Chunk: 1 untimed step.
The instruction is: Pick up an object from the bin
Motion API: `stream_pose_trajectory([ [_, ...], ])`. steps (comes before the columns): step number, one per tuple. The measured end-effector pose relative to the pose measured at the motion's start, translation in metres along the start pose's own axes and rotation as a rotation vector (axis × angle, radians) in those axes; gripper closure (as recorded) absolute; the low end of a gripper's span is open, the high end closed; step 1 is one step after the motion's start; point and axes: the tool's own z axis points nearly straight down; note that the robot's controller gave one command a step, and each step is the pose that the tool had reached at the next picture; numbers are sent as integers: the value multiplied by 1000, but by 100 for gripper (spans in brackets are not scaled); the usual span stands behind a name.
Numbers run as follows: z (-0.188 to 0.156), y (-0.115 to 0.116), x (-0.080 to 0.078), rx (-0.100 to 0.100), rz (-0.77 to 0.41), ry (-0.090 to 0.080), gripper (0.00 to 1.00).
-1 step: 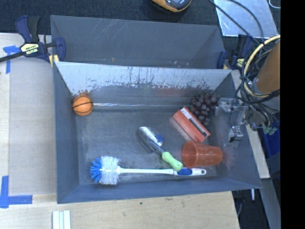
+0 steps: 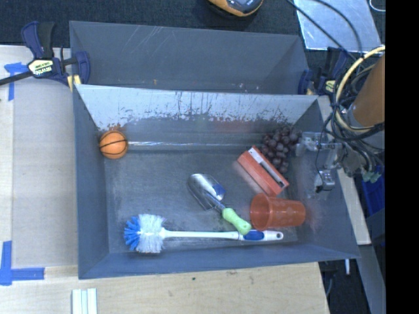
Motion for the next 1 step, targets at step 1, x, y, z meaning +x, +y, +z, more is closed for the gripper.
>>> stream_pose_trajectory([
  [1,81,32,19,0,37,-1,0],
])
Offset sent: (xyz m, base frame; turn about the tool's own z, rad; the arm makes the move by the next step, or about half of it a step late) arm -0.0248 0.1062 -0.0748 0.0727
